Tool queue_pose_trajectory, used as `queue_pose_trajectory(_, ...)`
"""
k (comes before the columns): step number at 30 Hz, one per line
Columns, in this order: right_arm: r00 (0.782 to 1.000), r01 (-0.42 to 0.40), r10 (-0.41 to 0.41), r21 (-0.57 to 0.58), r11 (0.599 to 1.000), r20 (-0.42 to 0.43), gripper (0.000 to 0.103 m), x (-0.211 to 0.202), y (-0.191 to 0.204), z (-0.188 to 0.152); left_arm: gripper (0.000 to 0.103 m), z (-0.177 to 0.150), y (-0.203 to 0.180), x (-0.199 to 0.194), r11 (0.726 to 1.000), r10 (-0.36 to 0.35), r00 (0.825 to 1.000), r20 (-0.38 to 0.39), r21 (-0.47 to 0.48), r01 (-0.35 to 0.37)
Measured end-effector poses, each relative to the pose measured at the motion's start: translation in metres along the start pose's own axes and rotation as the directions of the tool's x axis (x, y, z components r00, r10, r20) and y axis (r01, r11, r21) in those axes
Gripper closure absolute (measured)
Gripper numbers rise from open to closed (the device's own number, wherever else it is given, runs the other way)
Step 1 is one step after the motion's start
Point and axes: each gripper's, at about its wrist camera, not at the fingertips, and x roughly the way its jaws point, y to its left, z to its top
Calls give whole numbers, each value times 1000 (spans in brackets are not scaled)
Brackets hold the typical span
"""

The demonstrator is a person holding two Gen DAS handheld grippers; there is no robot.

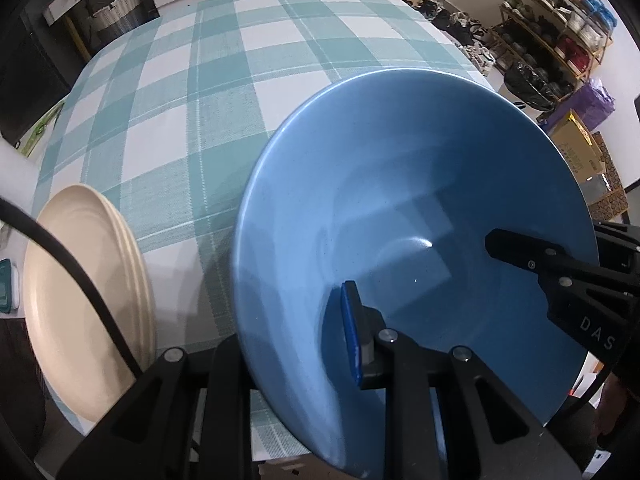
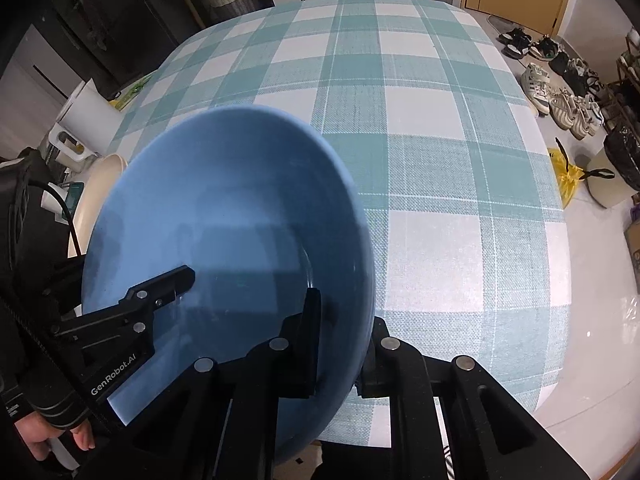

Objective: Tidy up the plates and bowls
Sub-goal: 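Lift the nested blue bowls with both grippers and carry toward the cream plates, then lower the bowl stack onto the cream plate stack and open both grippers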

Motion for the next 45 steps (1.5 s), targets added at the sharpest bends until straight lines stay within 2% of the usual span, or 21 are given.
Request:
queue_pose_trajectory(9,999,-32,32,-5,999,20,90,-13,15,10,81,4,11,-20,1000,31,1000,4,-1,-31)
queue_pose_trajectory(15,998,-41,43,-35,999,35,90,-23,40,25,81,8,31,-39,999,46,999,21,-28,-46)
queue_pose_trajectory(32,994,-96,103,-157,983,39,90,-31,148,69,81,4,125,-88,983,113,992,51,-150,-104)
queue_pose_trajectory(45,992,-121,127,-230,965,12,90,-15,223,86,81,-13,193,-99,963,139,989,44,-241,-125)
